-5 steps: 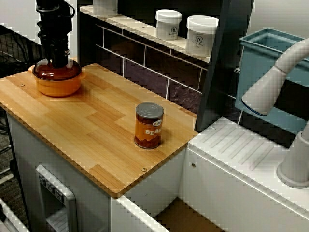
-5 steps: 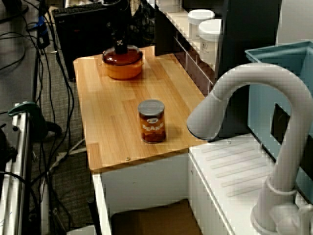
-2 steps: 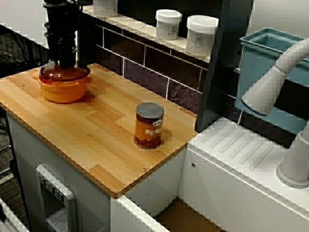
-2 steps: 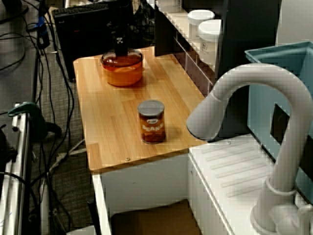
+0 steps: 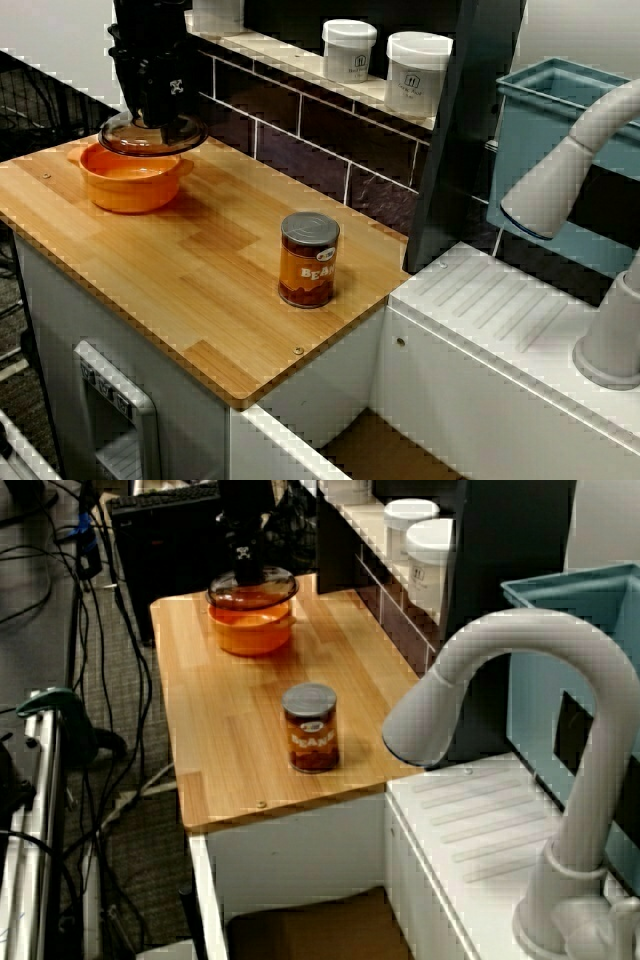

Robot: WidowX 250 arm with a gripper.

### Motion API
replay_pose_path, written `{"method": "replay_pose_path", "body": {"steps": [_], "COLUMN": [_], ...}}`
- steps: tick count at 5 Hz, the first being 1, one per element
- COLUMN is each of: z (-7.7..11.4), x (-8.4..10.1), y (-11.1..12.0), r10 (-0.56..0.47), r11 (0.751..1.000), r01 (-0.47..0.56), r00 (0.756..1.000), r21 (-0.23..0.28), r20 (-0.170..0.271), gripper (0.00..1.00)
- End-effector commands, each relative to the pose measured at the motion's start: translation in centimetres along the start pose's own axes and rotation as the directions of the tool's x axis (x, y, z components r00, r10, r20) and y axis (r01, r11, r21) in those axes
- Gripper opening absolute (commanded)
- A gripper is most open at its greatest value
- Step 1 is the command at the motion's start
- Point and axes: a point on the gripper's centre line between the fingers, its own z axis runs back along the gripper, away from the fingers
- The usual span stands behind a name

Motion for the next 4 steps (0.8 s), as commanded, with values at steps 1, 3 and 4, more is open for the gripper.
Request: {"method": "replay_pose_path", "body": {"steps": [1, 3, 4], "z": [1.2, -1.2, -2.9], "x": [-0.1, 0.3, 0.4], "y": [-4.0, -7.1, -8.2], "r10": [-0.026, 0.028, 0.044], "r11": [0.999, 0.999, 0.998], "r01": [0.024, -0.029, -0.045], "r00": [0.999, 0.999, 0.999], "r21": [0.049, 0.029, 0.035], "r20": [0.042, 0.036, 0.017], "gripper": [0.0, 0.0, 0.0]}}
